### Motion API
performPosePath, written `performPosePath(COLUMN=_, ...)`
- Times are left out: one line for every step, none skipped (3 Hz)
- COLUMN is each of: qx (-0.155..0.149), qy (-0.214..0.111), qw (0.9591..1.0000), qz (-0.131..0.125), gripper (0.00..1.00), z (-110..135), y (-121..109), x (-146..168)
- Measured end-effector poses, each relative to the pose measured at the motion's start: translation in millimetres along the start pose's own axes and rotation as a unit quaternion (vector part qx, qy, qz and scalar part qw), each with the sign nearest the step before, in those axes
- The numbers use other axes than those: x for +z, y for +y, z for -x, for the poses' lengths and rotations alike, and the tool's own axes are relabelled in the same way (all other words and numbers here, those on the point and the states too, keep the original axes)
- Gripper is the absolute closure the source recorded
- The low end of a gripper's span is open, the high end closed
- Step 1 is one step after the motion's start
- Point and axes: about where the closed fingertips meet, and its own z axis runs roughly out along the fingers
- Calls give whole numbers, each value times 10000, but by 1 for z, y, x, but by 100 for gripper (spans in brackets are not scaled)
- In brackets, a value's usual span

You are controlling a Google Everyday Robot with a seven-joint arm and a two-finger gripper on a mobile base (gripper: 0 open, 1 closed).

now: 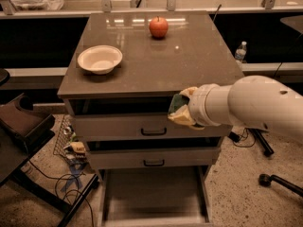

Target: Pick sponge from bottom drawer and place on counter

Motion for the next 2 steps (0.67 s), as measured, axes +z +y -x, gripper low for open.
performPosePath(qx=-230, qy=151, qw=9983, qz=-514, gripper=100, z=16, y=-28, x=-17)
performPosePath(qx=-588, qy=213, qw=9950, qz=-783, gripper=100, z=23, y=-44, x=-21)
